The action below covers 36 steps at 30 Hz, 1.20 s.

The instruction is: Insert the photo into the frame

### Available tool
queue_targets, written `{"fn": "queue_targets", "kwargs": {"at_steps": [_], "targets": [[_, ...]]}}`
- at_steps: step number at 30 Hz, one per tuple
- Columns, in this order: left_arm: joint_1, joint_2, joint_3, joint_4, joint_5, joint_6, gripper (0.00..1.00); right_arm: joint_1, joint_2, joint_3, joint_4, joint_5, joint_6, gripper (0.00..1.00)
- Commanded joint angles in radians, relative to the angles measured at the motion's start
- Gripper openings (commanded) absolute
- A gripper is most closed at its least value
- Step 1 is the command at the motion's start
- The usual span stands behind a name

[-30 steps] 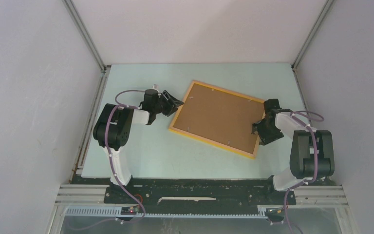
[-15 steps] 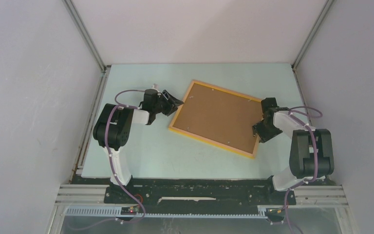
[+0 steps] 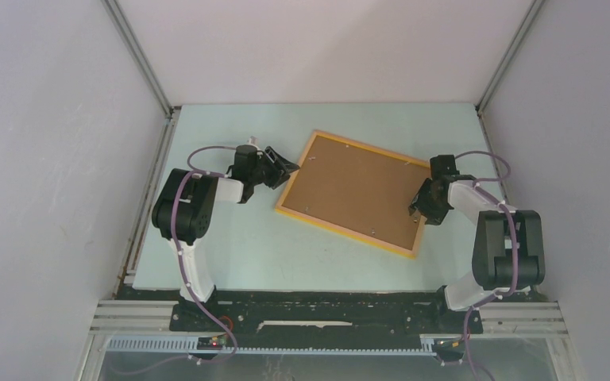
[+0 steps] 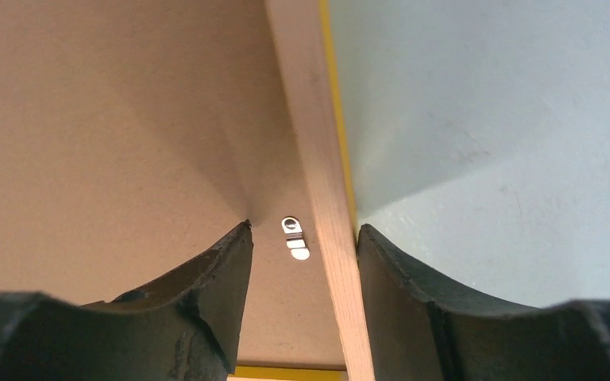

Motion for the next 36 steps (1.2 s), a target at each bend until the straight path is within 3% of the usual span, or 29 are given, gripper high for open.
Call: {"fn": "queue_targets", "kwargs": {"at_steps": [1, 6, 16, 23, 30, 36], "targets": [[-0.003, -0.050, -0.019, 0.034, 0.052, 0.003, 0.60, -0.036, -0.043, 0.012, 0.036, -0.091, -0.134, 0.60], [-0.004, -0.046, -0.017, 0.034, 0.055, 0.001, 0.60, -0.033, -0.009, 0.003, 0.016, -0.087, -0.137, 0.61], [-0.001, -0.047, -0.019, 0.036, 0.059, 0.005, 0.58, 0.021, 0.013, -0.007, -0.003, -0.016, -0.125, 0.49], [-0.001, -0.048, -0.018, 0.035, 0.057, 0.005, 0.58, 0.034, 0.015, -0.016, -0.023, 0.016, -0.131, 0.50], [-0.001, -0.044, -0.017, 0.034, 0.060, 0.003, 0.58, 0.033, 0.003, -0.030, -0.018, 0.017, -0.130, 0.34], [0.000, -0.047, -0.018, 0.035, 0.060, 0.004, 0.58, 0.029, -0.009, -0.035, -0.011, 0.016, -0.138, 0.27]]}}
